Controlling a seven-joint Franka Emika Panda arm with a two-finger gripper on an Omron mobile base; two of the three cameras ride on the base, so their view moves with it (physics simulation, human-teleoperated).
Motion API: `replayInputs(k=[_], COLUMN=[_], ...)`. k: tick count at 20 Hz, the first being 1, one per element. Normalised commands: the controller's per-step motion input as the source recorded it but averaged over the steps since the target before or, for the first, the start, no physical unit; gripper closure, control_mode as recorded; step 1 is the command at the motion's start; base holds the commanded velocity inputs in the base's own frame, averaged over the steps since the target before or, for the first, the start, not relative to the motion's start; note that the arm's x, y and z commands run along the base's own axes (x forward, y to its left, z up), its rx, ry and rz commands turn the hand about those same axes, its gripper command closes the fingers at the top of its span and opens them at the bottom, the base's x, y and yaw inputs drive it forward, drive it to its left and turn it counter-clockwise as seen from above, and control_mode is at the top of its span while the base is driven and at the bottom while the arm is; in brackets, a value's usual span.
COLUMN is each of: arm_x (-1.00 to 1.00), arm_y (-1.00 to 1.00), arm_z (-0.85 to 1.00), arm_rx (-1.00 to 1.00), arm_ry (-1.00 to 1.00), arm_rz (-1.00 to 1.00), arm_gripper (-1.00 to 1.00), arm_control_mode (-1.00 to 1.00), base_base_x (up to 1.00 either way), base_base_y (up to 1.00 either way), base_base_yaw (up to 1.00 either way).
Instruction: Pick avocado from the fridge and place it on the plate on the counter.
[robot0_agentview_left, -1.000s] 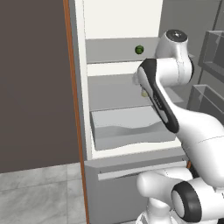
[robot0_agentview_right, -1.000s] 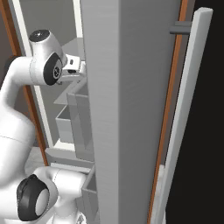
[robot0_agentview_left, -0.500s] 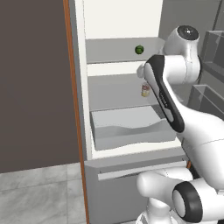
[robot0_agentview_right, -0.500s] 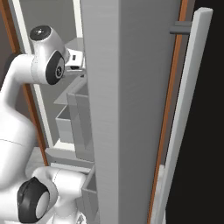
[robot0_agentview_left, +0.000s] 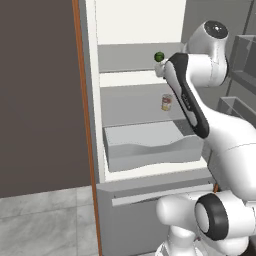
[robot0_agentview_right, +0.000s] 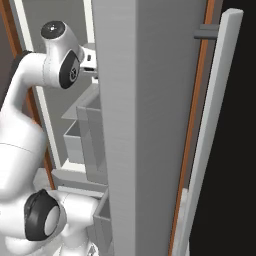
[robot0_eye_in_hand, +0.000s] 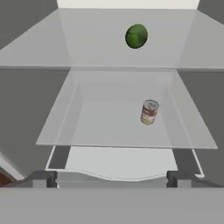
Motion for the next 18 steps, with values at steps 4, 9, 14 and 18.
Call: replayInputs(k=[4,9,14,18], arm_x=[0.59,0.57,0.39,0.53], arm_y=[-0.07,-0.26,-0.3,-0.13], arm_z=[0.51,0.32,0.06,-0.01], arm_rx=[0.0,0.04,0.03,0.01], arm_ry=[0.0,0.0,0.0,0.0], arm_rz=[-0.05,-0.04,0.0,0.0], arm_gripper=[-1.0,-1.0,-1.0,-1.0], arm_control_mode=[-1.0,-1.0,-1.0,-1.0], base_base_x=[0.0,0.0,0.0,0.0], base_base_y=[0.0,0.0,0.0,0.0], base_base_yaw=[0.0,0.0,0.0,0.0])
